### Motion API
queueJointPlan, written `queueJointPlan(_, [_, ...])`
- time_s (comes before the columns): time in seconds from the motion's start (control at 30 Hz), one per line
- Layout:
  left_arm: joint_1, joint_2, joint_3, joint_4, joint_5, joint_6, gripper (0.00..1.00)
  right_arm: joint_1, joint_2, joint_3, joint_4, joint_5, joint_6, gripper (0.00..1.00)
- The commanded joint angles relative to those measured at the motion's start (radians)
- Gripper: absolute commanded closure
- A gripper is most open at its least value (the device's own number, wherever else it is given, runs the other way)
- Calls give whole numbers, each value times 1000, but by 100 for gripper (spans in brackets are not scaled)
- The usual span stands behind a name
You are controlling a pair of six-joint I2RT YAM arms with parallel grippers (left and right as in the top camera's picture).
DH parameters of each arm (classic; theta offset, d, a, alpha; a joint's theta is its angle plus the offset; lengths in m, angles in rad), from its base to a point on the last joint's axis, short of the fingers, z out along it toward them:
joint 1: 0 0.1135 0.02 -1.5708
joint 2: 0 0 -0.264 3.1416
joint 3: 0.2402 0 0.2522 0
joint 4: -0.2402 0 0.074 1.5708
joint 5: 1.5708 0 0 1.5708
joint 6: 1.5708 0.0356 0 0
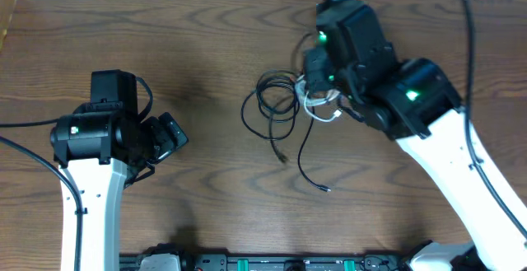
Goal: Untangle cables
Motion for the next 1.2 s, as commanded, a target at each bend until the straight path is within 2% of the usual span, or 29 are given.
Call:
queueJointPlan(0.0, [3, 0, -2, -3, -2, -8, 1, 1, 27, 12, 27, -153, -76, 90])
queueJointPlan(0.03, [3, 0, -2, -3, -2, -8, 1, 1, 34, 12, 29, -103, -63, 83])
queueJointPlan(0.07, [3, 0, -2, -3, -2, -8, 0, 1, 38, 12, 26, -55, -40, 71])
queueJointPlan(0.17, [3, 0, -2, -3, -2, -8, 1, 1, 53, 12, 5, 19, 8, 71])
queueJointPlan(0.27, [3, 0, -2, -3, -2, -8, 1, 1, 62, 12, -14, 19, 6, 66])
queueJointPlan(0.37, [3, 0, -2, -3, -2, -8, 0, 1, 65, 12, -34, 22, 6, 65])
queueJointPlan(0.5, [3, 0, -2, -3, -2, -8, 1, 1, 65, 12, -76, 83, 6, 57])
queueJointPlan(0.73, [3, 0, -2, -3, -2, -8, 1, 1, 81, 11, -277, 60, 5, 32])
queueJointPlan(0.87, [3, 0, -2, -3, -2, -8, 1, 1, 105, -11, -367, 60, 6, 35])
queueJointPlan(0.93, [3, 0, -2, -3, -2, -9, 1, 1, 115, -52, -360, 56, 6, 35])
queueJointPlan(1.03, [3, 0, -2, -3, -2, -8, 0, 1, 122, -147, -280, 27, 6, 30])
queueJointPlan(1.17, [3, 0, -2, -3, -2, -8, 1, 1, 122, -303, -79, -92, 10, 32])
